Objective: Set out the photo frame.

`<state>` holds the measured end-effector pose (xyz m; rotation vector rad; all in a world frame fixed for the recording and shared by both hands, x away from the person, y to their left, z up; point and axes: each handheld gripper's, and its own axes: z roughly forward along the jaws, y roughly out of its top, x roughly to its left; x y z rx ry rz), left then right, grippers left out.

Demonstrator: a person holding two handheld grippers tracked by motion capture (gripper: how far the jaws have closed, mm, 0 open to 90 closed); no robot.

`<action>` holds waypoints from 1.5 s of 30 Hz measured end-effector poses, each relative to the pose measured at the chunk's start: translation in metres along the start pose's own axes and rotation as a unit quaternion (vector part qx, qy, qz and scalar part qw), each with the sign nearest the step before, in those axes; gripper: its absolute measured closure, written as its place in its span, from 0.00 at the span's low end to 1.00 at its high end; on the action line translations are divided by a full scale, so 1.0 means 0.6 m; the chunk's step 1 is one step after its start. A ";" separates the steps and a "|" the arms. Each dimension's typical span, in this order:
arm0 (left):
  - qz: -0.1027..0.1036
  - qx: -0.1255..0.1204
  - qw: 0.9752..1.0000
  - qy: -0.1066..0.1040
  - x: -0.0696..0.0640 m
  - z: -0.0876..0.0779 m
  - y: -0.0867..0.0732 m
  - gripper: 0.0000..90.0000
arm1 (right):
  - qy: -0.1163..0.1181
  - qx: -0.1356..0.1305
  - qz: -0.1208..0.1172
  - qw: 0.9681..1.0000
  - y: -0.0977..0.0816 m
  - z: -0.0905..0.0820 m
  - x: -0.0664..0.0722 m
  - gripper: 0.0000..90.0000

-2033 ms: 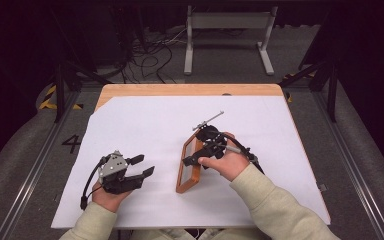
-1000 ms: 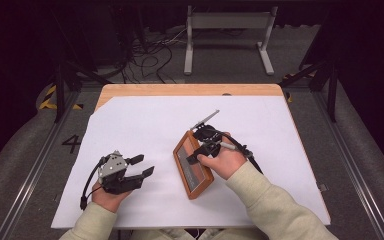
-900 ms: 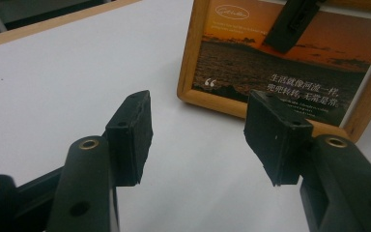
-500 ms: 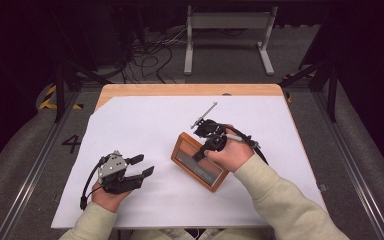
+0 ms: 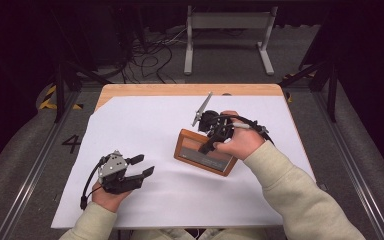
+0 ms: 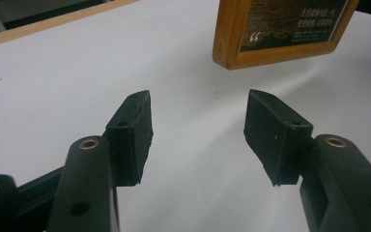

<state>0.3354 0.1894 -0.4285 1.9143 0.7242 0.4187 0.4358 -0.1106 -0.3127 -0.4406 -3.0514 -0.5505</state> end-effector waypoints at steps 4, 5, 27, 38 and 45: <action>0.001 0.000 1.000 0.000 0.000 0.000 0.000 0.48 | 0.002 0.007 -0.036 0.999 0.006 -0.002 0.003 0.81; 0.001 0.000 1.000 0.000 0.000 0.000 0.000 0.48 | 0.004 0.010 -0.043 0.999 0.008 -0.002 0.003 0.81; -0.002 -0.001 1.000 -0.001 0.000 0.002 0.000 0.48 | 0.026 0.065 -0.111 0.991 0.011 0.064 -0.013 0.80; -0.001 -0.001 1.000 -0.002 0.000 0.001 0.000 0.48 | 0.033 0.048 -0.094 0.994 0.009 0.078 -0.022 0.80; -0.001 0.000 1.000 -0.002 -0.001 0.001 0.000 0.48 | 0.015 0.017 -0.058 0.998 0.005 0.067 -0.036 0.62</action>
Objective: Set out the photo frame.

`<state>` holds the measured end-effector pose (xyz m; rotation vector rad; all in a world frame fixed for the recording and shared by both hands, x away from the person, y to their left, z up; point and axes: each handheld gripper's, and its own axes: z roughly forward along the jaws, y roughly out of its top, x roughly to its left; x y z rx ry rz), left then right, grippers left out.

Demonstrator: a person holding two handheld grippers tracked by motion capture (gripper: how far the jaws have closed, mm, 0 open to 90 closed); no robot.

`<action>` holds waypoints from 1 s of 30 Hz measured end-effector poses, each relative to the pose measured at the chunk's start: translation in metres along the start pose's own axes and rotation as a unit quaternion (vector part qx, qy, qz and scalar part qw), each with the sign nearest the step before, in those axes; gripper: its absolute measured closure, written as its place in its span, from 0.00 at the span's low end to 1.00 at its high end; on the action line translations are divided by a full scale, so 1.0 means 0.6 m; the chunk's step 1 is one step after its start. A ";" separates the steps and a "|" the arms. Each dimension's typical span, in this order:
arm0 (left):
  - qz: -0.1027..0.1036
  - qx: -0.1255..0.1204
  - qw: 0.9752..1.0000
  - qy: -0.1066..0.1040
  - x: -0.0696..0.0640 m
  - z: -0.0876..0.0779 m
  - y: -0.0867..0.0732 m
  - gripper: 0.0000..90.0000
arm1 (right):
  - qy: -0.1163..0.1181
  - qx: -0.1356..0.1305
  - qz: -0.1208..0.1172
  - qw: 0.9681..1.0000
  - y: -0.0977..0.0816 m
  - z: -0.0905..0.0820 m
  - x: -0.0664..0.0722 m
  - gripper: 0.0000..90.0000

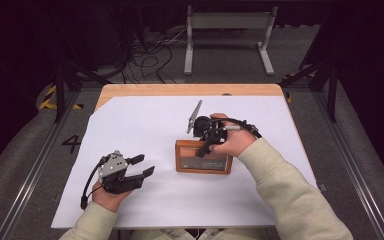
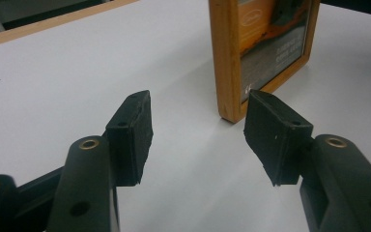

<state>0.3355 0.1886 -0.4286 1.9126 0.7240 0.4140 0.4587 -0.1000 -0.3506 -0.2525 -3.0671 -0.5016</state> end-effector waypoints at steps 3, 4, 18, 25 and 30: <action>0.002 0.000 1.000 0.001 0.001 0.000 0.000 0.48 | -0.024 -0.020 0.019 0.999 -0.008 -0.004 -0.007 0.50; 0.002 0.000 1.000 0.001 0.001 0.000 0.000 0.48 | -0.024 -0.020 0.019 0.999 -0.008 -0.004 -0.007 0.50; 0.001 0.000 1.000 0.000 0.001 -0.001 0.001 0.48 | -0.146 -0.208 0.082 0.964 -0.099 -0.064 0.026 0.24; 0.001 -0.001 1.000 0.000 0.000 -0.001 0.004 0.46 | -0.165 -0.245 0.110 0.949 -0.156 -0.081 0.053 0.18; 0.004 0.000 1.000 0.003 -0.001 -0.001 0.007 0.42 | -0.171 -0.264 0.136 0.939 -0.200 -0.092 0.068 0.16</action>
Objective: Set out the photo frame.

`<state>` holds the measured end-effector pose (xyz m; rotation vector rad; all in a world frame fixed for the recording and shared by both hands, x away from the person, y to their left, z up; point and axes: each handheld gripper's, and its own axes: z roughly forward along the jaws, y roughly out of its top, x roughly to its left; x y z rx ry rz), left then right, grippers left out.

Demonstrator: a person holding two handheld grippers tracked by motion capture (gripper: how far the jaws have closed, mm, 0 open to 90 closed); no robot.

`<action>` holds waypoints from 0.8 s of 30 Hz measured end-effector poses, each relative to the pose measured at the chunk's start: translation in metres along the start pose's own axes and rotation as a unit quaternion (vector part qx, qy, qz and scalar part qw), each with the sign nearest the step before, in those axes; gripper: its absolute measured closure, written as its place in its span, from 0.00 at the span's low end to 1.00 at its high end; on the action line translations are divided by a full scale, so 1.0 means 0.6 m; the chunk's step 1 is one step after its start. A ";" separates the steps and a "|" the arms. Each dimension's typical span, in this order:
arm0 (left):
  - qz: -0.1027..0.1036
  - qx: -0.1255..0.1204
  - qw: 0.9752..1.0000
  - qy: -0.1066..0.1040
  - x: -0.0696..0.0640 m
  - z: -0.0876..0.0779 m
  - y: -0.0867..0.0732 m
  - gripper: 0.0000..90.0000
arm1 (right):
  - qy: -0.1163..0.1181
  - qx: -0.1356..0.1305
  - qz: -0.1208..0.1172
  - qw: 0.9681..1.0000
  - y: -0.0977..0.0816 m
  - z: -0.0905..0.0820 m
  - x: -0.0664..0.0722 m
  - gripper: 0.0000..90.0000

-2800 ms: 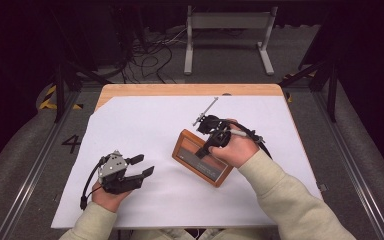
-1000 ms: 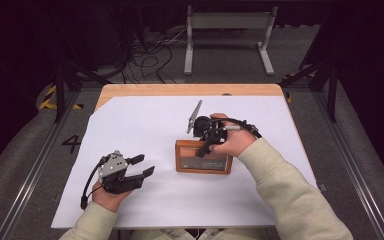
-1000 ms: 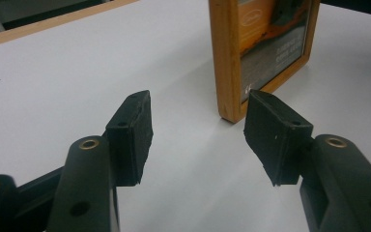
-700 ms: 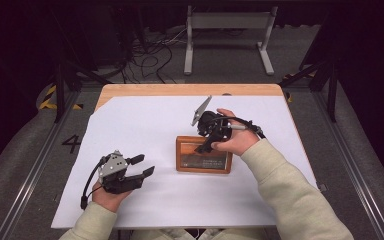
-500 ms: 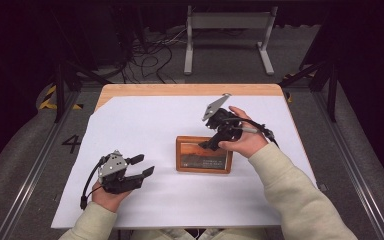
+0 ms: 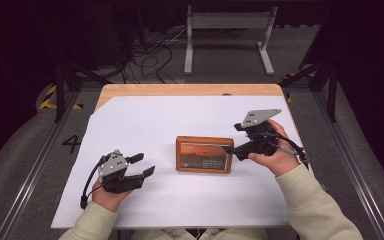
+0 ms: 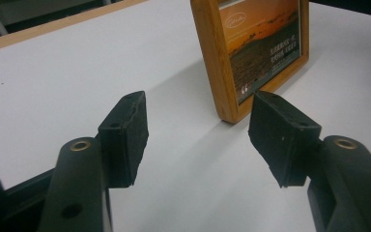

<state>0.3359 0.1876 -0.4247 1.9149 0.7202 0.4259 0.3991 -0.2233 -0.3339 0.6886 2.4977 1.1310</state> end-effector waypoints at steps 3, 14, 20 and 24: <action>0.003 0.001 1.000 -0.003 0.001 0.002 0.000 0.38 | -0.011 -0.007 0.013 1.000 -0.020 -0.019 -0.002 0.14; 0.004 0.002 1.000 -0.022 0.001 0.008 0.004 0.29 | -0.043 -0.032 0.065 0.996 -0.097 -0.058 -0.007 0.11; 0.003 -0.006 1.000 -0.022 0.003 0.007 0.004 0.23 | -0.051 -0.055 0.084 0.994 -0.134 -0.057 -0.006 0.11; -0.002 -0.008 1.000 -0.024 0.004 0.007 0.004 0.20 | -0.059 -0.073 0.093 0.991 -0.154 -0.055 -0.005 0.11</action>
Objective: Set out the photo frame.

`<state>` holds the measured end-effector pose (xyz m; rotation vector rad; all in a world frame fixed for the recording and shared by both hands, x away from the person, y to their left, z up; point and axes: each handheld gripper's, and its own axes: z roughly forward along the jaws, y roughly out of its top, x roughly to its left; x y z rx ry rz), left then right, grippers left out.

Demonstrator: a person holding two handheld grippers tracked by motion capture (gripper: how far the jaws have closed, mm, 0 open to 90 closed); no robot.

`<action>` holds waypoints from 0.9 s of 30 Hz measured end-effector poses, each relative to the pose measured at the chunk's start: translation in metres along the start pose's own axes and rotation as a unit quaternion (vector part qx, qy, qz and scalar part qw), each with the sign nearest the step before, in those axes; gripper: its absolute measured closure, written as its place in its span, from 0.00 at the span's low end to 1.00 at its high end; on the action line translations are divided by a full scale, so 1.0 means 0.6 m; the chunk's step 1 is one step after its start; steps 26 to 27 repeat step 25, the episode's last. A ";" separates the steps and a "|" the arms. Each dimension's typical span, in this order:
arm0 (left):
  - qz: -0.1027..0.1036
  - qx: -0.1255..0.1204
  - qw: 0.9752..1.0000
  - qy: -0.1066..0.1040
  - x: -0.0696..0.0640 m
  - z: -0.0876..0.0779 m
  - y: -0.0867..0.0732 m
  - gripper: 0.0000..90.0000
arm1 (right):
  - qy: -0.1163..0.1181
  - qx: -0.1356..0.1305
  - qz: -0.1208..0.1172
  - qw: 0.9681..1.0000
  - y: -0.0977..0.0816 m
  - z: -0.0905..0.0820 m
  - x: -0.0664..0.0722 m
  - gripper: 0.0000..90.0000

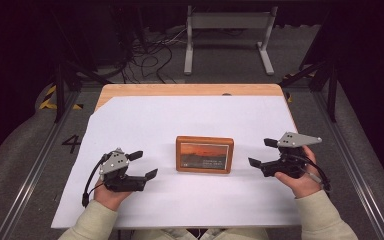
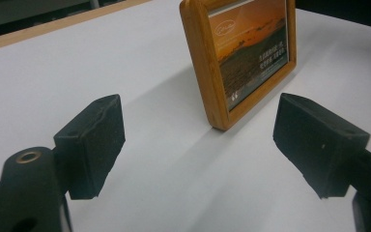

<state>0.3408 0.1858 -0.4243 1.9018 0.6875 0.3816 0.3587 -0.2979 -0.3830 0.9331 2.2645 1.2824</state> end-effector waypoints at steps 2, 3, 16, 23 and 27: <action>-0.003 -0.002 1.000 -0.002 0.000 0.000 0.000 0.19 | -0.006 -0.005 0.000 1.000 -0.009 0.000 0.002 0.11; -0.003 -0.002 1.000 -0.004 0.001 0.000 -0.001 0.19 | -0.007 -0.008 0.002 1.000 -0.014 0.000 0.003 0.11; -0.034 -0.003 0.999 -0.014 0.014 -0.002 -0.004 0.18 | -0.025 -0.014 -0.007 1.000 -0.061 0.016 0.008 0.10; -0.037 -0.003 0.999 -0.012 0.017 -0.004 -0.005 0.18 | -0.025 -0.009 -0.014 1.000 -0.061 0.023 0.012 0.10; -0.036 -0.003 0.999 -0.009 0.016 -0.004 -0.005 0.18 | -0.023 -0.007 -0.012 1.000 -0.062 0.025 0.012 0.09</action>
